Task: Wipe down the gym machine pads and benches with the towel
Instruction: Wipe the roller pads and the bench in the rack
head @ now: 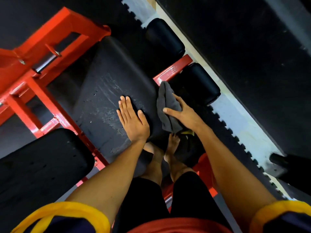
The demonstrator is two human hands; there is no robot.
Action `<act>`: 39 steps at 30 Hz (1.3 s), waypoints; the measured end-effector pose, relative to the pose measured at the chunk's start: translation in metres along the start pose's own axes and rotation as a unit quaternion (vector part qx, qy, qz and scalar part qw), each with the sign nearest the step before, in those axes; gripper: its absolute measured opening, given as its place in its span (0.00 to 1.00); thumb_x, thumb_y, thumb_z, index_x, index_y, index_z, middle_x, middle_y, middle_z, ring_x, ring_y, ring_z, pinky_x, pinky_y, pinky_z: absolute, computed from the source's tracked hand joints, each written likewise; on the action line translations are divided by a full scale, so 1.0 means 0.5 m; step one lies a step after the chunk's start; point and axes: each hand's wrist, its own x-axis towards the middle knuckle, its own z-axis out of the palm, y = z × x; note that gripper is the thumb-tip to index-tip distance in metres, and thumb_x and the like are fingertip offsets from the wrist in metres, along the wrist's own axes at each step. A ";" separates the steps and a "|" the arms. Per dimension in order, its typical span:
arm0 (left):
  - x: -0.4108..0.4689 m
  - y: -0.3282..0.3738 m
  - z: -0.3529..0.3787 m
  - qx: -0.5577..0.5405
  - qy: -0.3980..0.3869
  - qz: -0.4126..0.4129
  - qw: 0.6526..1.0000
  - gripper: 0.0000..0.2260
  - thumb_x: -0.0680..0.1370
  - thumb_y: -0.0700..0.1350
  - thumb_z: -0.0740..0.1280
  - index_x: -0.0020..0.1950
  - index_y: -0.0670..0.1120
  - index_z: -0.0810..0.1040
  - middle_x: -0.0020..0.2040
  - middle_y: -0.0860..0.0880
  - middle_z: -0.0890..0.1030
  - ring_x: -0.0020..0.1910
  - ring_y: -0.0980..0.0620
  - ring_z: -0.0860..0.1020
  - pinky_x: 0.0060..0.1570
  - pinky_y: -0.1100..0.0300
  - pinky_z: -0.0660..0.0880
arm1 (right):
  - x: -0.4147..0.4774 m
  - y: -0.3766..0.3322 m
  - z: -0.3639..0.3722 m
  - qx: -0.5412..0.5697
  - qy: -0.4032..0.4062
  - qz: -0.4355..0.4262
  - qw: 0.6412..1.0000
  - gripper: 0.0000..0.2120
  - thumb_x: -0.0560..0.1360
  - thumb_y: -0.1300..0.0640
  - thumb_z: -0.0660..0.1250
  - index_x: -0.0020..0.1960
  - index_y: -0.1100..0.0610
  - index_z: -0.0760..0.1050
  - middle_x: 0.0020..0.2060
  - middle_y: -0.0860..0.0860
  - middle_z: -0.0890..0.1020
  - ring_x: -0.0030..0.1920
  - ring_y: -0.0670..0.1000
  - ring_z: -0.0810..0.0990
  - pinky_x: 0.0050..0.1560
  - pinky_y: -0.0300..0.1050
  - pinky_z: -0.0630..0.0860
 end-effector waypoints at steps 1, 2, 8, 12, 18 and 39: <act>0.002 0.001 0.000 -0.002 0.001 -0.001 1.000 0.27 0.84 0.49 0.52 0.82 0.40 0.58 0.83 0.43 0.58 0.82 0.46 0.54 0.80 0.41 0.52 | 0.017 -0.020 -0.009 0.004 -0.026 0.024 0.999 0.47 0.62 0.25 0.76 0.76 0.29 0.61 0.71 0.42 0.75 0.69 0.49 0.75 0.69 0.52 0.73; -0.001 0.001 -0.001 -0.002 -0.001 -0.001 1.000 0.27 0.84 0.48 0.52 0.82 0.41 0.58 0.83 0.43 0.58 0.82 0.46 0.54 0.80 0.41 0.52 | 0.029 -0.033 -0.015 0.002 -0.049 0.033 0.998 0.49 0.61 0.24 0.75 0.77 0.30 0.60 0.72 0.44 0.75 0.70 0.51 0.75 0.69 0.52 0.73; 0.000 -0.003 0.006 0.007 0.014 0.007 1.000 0.27 0.84 0.49 0.51 0.81 0.39 0.60 0.82 0.42 0.60 0.82 0.44 0.56 0.80 0.41 0.53 | -0.031 -0.005 0.027 -0.134 0.061 -0.064 0.987 0.41 0.74 0.34 0.71 0.82 0.40 0.56 0.79 0.46 0.66 0.76 0.56 0.70 0.74 0.58 0.69; -0.004 -0.005 0.004 0.018 0.005 0.017 1.000 0.27 0.85 0.50 0.50 0.81 0.38 0.59 0.82 0.41 0.59 0.82 0.43 0.56 0.79 0.40 0.53 | -0.112 0.070 0.107 -0.167 0.165 -0.121 0.965 0.43 0.76 0.41 0.71 0.83 0.39 0.51 0.83 0.48 0.53 0.80 0.59 0.58 0.76 0.61 0.66; 0.000 -0.026 -0.012 0.066 -0.047 0.084 0.993 0.29 0.85 0.49 0.51 0.81 0.35 0.54 0.82 0.35 0.55 0.82 0.37 0.53 0.79 0.38 0.50 | -0.059 0.065 0.082 0.124 0.168 -0.031 0.977 0.44 0.63 0.31 0.79 0.75 0.40 0.68 0.73 0.42 0.70 0.70 0.47 0.74 0.71 0.53 0.74; 0.098 -0.151 -0.057 0.057 -0.121 0.339 0.931 0.33 0.85 0.57 0.60 0.79 0.33 0.59 0.79 0.32 0.59 0.80 0.35 0.55 0.79 0.37 0.51 | -0.065 0.000 0.494 0.223 0.547 -0.032 0.806 0.38 0.79 0.57 0.72 0.83 0.47 0.58 0.83 0.54 0.47 0.82 0.48 0.51 0.71 0.26 0.60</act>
